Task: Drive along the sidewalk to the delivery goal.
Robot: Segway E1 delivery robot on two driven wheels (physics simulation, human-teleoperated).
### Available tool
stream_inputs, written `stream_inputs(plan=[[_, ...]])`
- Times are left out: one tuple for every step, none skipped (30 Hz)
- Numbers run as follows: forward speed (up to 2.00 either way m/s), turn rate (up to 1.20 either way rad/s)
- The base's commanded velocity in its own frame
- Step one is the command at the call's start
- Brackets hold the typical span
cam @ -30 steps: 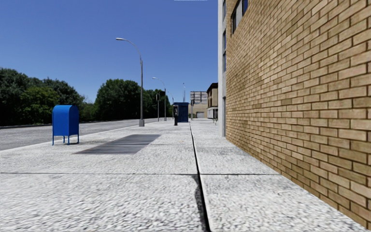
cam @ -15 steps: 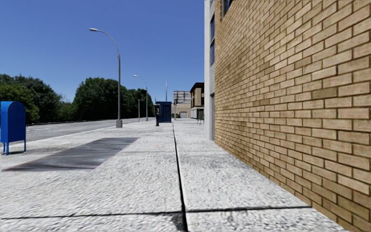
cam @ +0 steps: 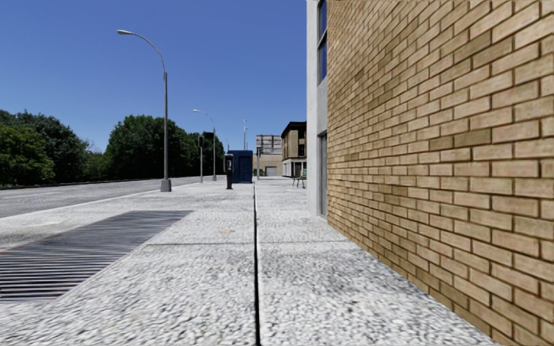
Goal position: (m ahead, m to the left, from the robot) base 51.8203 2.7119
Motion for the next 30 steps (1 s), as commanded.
stream_inputs(plan=[[2.00, 0.00], [2.00, 0.00], [2.00, 0.00], [2.00, 0.00], [2.00, 0.00], [2.00, 0.00], [2.00, 0.00], [2.00, 0.00], [2.00, 0.00], [2.00, 0.00], [2.00, 0.00], [2.00, 0.00], [2.00, 0.00], [2.00, 0.00], [2.00, 0.00], [2.00, 0.00], [2.00, 0.00], [2.00, 0.00], [2.00, 0.00], [2.00, 0.00], [2.00, 0.00], [2.00, 0.00], [2.00, 0.00], [2.00, 0.00], [2.00, 0.00], [2.00, 0.00], [2.00, 0.00], [2.00, 0.00], [2.00, 0.00], [2.00, 0.00]])
